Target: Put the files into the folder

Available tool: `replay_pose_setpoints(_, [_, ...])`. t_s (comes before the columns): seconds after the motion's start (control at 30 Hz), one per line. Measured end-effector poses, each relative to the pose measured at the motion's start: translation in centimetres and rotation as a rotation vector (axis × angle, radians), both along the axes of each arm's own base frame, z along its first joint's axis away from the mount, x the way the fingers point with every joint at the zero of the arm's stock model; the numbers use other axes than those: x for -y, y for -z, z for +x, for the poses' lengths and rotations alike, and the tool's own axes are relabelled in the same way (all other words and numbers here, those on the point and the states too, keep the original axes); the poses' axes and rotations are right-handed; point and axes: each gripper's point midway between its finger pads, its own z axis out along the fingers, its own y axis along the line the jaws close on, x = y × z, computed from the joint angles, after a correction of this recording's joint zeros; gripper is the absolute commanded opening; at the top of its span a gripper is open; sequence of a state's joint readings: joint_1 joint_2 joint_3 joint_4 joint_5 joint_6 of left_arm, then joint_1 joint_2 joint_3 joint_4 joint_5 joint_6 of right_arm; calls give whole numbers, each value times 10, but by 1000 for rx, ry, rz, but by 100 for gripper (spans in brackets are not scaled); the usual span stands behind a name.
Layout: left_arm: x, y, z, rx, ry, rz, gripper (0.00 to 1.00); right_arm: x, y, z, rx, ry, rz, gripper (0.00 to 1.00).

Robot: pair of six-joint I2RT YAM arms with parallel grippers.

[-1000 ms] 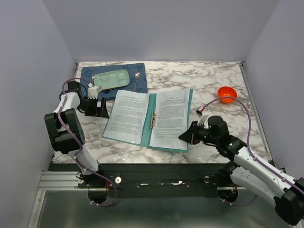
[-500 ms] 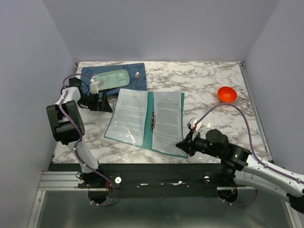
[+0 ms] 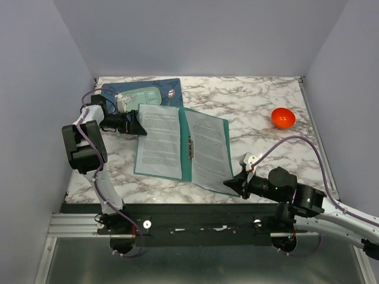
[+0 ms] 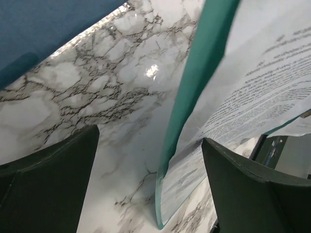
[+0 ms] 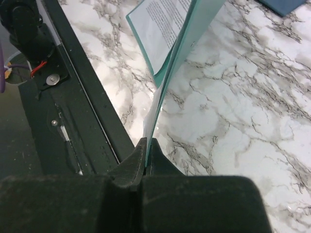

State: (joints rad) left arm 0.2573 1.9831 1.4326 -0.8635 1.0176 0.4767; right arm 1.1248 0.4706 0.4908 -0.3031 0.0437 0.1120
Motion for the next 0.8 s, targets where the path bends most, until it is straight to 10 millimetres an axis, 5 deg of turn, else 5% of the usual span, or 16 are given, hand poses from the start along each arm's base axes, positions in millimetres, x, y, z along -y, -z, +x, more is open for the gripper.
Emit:
replay_pose_setpoints(0.17, [17, -2, 0, -2, 39, -78, 94, 2, 6, -1, -17, 6, -20, 1])
replay_pose_setpoints(0.3, [25, -11, -2, -1, 50, -134, 56, 0, 16, 1, -45, 17, -55, 1])
replay_pose_setpoints(0.4, [27, -15, -3, -6, 54, -155, 37, -4, 19, 5, -60, 34, -60, 1])
replay_pose_setpoints(0.67, [27, -37, -17, 11, 38, -125, 37, -23, 25, 17, -142, 108, -37, 1])
replay_pose_setpoints(0.8, [28, -63, -26, 52, 27, -98, 49, -43, 33, 28, -214, 159, -39, 1])
